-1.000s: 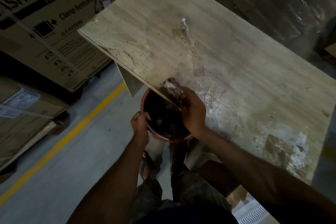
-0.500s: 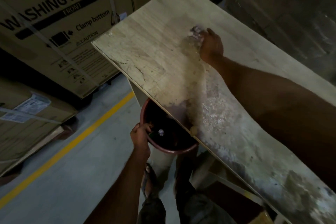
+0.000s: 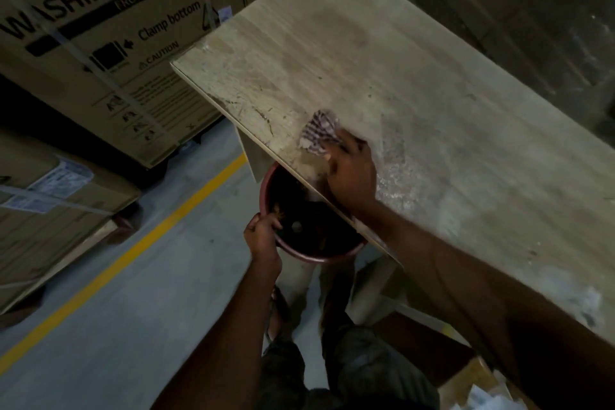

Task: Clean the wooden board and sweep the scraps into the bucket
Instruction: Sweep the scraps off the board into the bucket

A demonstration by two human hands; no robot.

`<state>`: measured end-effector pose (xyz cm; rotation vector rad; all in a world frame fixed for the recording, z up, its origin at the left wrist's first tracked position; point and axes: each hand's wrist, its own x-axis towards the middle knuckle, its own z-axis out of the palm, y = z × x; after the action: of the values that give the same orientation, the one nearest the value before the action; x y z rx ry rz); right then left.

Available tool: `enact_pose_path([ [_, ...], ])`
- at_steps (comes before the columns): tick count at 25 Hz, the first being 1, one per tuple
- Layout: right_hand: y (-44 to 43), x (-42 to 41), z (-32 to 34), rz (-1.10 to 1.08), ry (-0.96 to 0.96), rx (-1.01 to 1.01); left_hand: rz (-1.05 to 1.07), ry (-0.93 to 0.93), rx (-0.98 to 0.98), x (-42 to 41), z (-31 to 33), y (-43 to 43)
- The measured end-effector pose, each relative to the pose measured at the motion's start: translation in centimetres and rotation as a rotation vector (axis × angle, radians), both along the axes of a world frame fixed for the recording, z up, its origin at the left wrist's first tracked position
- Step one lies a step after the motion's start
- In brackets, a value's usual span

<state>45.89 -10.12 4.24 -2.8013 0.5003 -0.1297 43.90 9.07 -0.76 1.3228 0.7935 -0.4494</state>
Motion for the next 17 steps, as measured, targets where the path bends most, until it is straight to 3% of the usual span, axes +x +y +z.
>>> enact_pose_path([
  [4,5.6,-4.4,0.4,-0.050,0.005,0.042,-0.013,-0.018,-0.027,-1.3,0.5,1.7],
  [7,9.2,-6.7,0.3,0.034,-0.110,0.116,-0.034,-0.025,-0.004,-2.0,0.5,2.8],
  [10,11.0,-8.5,1.3,0.076,-0.108,0.209,-0.083,-0.043,0.026,-2.1,0.6,3.9],
  [15,4.4,-8.4,6.1,-0.220,-0.308,0.085,-0.090,-0.048,0.005,-2.9,0.5,5.1],
  [17,0.1,-9.0,5.6,-0.365,-0.257,0.024,-0.111,-0.037,-0.004,-3.9,0.3,4.9],
])
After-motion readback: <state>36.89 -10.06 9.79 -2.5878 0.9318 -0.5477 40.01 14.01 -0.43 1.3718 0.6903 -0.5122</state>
